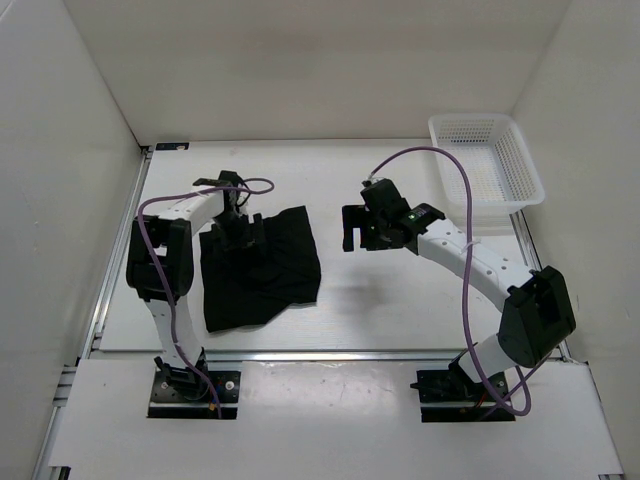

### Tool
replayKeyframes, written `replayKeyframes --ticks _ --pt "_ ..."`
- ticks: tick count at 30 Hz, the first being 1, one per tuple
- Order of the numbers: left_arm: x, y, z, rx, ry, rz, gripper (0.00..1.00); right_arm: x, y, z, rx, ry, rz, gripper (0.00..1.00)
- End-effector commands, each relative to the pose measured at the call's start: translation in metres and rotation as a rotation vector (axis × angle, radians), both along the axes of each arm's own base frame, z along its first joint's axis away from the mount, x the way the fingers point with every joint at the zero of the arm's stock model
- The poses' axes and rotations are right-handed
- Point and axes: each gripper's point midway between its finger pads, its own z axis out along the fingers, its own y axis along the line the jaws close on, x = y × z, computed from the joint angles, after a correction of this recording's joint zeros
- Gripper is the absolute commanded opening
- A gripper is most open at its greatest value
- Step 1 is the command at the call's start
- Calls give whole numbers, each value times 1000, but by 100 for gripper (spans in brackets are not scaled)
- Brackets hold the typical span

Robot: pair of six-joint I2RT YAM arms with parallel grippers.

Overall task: Fold and stack the shorts
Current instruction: Fold the shorts

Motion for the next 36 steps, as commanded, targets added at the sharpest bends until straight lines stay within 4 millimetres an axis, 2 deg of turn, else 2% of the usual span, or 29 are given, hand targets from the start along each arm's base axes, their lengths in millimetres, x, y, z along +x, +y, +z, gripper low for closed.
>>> replayKeyframes --ticks 1,6,9,10,11,13,16,17,18,19,22,23,25,26,28,29,30,32,33,34,36 --pt "17 -25 19 -95 -98 -73 99 1 0 10 34 -19 -6 98" --pt "14 -37 26 -152 -100 -100 83 3 2 14 39 -27 -6 98" --pt "11 -44 26 -198 -85 -114 63 4 0 14 34 -31 -12 98" --pt "10 -46 24 -206 -75 -114 54 4 0 14 34 -31 -12 98" --pt "10 -47 25 -216 -73 -116 50 4 0 14 34 -31 -12 98" --pt "12 -49 28 -228 -80 -118 48 2 -1 16 34 -31 -12 100" --pt "14 -51 31 -239 -88 -120 54 4 -4 16 34 -31 -21 100" --pt "14 -51 31 -239 -88 -120 62 7 -2 16 33 -30 -21 100" --pt "14 -52 34 -241 -94 -112 77 8 -2 9 31 -9 -21 100" --pt "14 -52 34 -241 -94 -112 85 11 4 11 49 -9 -10 100" --pt "15 -50 33 -232 -96 -111 100 15 25 0 96 52 52 100" --pt "14 -50 30 -230 -87 -110 100 16 32 -14 94 98 69 100" --pt "14 -49 27 -218 -80 -108 100 18 54 -11 164 124 137 100" --pt "14 -49 26 -218 -80 -108 100 18 59 -24 159 163 158 100" --pt "13 -50 23 -225 -66 -107 100 23 71 -26 185 177 180 100" --pt "13 -52 24 -237 -64 -109 97 26 76 -36 187 195 187 100" --pt "12 -60 26 -269 -66 -124 90 29 80 -35 197 197 194 100" --pt "15 -67 33 -288 -81 -139 77 33 83 -46 190 210 192 100" --pt "14 -69 34 -299 -82 -149 68 33 83 -50 184 219 191 100" --pt "16 -72 38 -319 -89 -153 55 36 87 -49 197 214 199 100" --pt "17 -79 42 -342 -95 -167 43 35 93 -54 214 234 216 100"
